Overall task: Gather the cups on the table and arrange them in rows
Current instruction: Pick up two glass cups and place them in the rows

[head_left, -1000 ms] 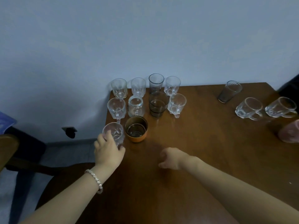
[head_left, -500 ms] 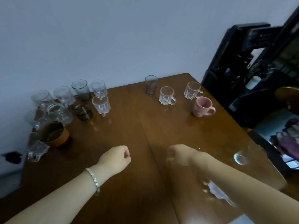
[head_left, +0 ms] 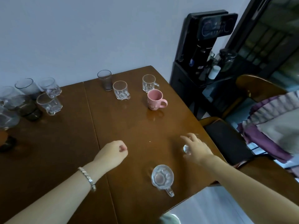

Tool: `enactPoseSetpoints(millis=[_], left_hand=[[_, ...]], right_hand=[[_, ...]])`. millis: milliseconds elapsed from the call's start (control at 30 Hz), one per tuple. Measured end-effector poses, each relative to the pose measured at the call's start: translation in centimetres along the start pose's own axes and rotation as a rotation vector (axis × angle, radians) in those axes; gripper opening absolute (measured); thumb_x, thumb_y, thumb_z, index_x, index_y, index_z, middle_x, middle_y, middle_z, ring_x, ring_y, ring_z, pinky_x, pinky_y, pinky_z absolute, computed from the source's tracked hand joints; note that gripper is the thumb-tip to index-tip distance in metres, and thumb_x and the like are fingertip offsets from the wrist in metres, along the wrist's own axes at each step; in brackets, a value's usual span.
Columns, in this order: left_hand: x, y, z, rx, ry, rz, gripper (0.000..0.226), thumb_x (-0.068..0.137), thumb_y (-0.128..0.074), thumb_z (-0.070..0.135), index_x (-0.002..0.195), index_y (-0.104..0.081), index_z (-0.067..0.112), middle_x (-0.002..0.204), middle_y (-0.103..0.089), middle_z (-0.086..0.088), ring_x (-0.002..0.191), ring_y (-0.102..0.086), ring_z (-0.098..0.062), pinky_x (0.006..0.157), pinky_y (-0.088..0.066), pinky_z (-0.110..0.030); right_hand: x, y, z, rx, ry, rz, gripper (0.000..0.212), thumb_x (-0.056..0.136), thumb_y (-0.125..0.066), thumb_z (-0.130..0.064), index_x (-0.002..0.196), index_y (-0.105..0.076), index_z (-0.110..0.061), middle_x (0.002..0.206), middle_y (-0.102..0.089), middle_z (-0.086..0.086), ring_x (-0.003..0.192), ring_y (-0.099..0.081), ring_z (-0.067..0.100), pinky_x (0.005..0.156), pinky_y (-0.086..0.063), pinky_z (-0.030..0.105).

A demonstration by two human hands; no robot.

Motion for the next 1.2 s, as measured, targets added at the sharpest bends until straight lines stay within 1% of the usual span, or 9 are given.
enactPoseSetpoints(millis=[167, 267, 367, 500, 600, 700, 833, 1033, 1200], left_hand=[[-0.5, -1.5, 0.5, 0.027, -0.01, -0.011, 0.018, 0.094, -0.051, 0.026, 0.108, -0.063, 0.021, 0.111, -0.063, 0.004, 0.102, -0.058, -0.01, 0.078, -0.042, -0.019], [-0.6, -2.7, 0.8, 0.036, -0.014, -0.04, 0.017, 0.094, -0.051, 0.027, 0.106, -0.062, 0.023, 0.106, -0.062, 0.006, 0.095, -0.054, -0.007, 0.075, -0.041, -0.017], [-0.6, -3.8, 1.2, 0.049, -0.009, -0.069, 0.018, 0.094, -0.051, 0.026, 0.108, -0.062, 0.022, 0.108, -0.063, 0.005, 0.094, -0.054, -0.006, 0.072, -0.041, -0.016], [-1.0, -6.3, 2.7, 0.052, -0.029, -0.138, 0.028, 0.091, -0.057, 0.028, 0.117, -0.058, 0.021, 0.116, -0.063, 0.002, 0.094, -0.058, -0.009, 0.078, -0.05, -0.02], [-1.9, -9.8, 4.8, 0.086, -0.147, -0.285, 0.073, 0.079, -0.07, 0.04, 0.141, -0.034, 0.028, 0.142, -0.041, 0.006, 0.119, -0.053, -0.014, 0.093, -0.051, -0.031], [-3.2, -13.6, 6.9, 0.358, -0.295, -0.376, 0.105, 0.071, -0.075, 0.048, 0.15, -0.008, 0.031, 0.155, -0.016, 0.008, 0.136, -0.036, -0.02, 0.102, -0.045, -0.039], [-2.9, -14.9, 7.6, 0.47, -0.299, -0.247, 0.089, 0.08, -0.069, 0.039, 0.149, -0.014, 0.027, 0.146, -0.029, 0.0, 0.124, -0.044, -0.025, 0.098, -0.048, -0.037], [-3.0, -9.8, 3.3, 0.091, -0.134, -0.127, 0.08, 0.078, -0.073, 0.029, 0.144, -0.028, 0.031, 0.135, -0.034, 0.004, 0.113, -0.054, -0.015, 0.089, -0.05, -0.02], [-3.9, -0.9, -4.5, -0.043, -0.009, 0.022, 0.079, 0.073, -0.078, 0.023, 0.139, -0.036, 0.033, 0.128, -0.035, 0.005, 0.111, -0.053, -0.012, 0.092, -0.05, -0.02]], right_hand=[[0.0, 2.1, 0.9, -0.031, 0.003, 0.293, 0.055, 0.09, -0.057, -0.026, 0.141, -0.036, -0.024, 0.15, -0.03, 0.003, 0.133, -0.03, 0.028, 0.11, -0.028, 0.039], [0.1, 1.7, 3.0, 0.003, -0.058, 0.178, 0.062, 0.086, -0.061, -0.032, 0.141, -0.032, -0.032, 0.148, -0.028, 0.002, 0.132, -0.027, 0.032, 0.11, -0.028, 0.043], [-0.3, 1.1, 4.4, 0.206, -0.077, 0.066, 0.064, 0.082, -0.067, -0.032, 0.137, -0.035, -0.031, 0.132, -0.04, 0.002, 0.107, -0.055, 0.028, 0.081, -0.051, 0.032], [-2.8, 1.2, 5.8, 0.371, -0.165, 0.108, 0.07, 0.069, -0.077, -0.041, 0.129, -0.042, -0.03, 0.11, -0.041, -0.004, 0.092, -0.055, 0.019, 0.054, -0.039, 0.016], [-5.2, 1.5, 6.3, 0.476, -0.2, 0.125, 0.074, 0.066, -0.08, -0.037, 0.13, -0.042, -0.029, 0.108, -0.04, -0.004, 0.094, -0.051, 0.016, 0.056, -0.039, 0.014], [-7.3, 2.1, 5.9, 0.526, -0.199, 0.146, 0.074, 0.064, -0.082, -0.038, 0.127, -0.044, -0.029, 0.11, -0.041, -0.003, 0.097, -0.052, 0.017, 0.069, -0.046, 0.021], [-8.6, 3.1, 4.4, 0.544, -0.169, 0.184, 0.073, 0.063, -0.083, -0.037, 0.126, -0.047, -0.029, 0.111, -0.042, -0.004, 0.096, -0.051, 0.015, 0.074, -0.044, 0.023], [-7.3, 2.8, -0.1, 0.567, -0.082, 0.195, 0.075, 0.062, -0.083, -0.038, 0.126, -0.045, -0.03, 0.118, -0.053, -0.008, 0.099, -0.051, 0.01, 0.081, -0.05, 0.025], [-4.8, 2.8, -9.6, 0.543, 0.076, 0.124, 0.075, 0.062, -0.083, -0.038, 0.126, -0.045, -0.03, 0.118, -0.055, -0.01, 0.107, -0.053, 0.012, 0.085, -0.049, 0.025]])
Point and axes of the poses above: each hand's wrist, its own x-axis towards the middle knuckle, its own y-axis out of the back of the hand, z = x × y, the point moved 8 cm from there along x, towards the middle knuckle
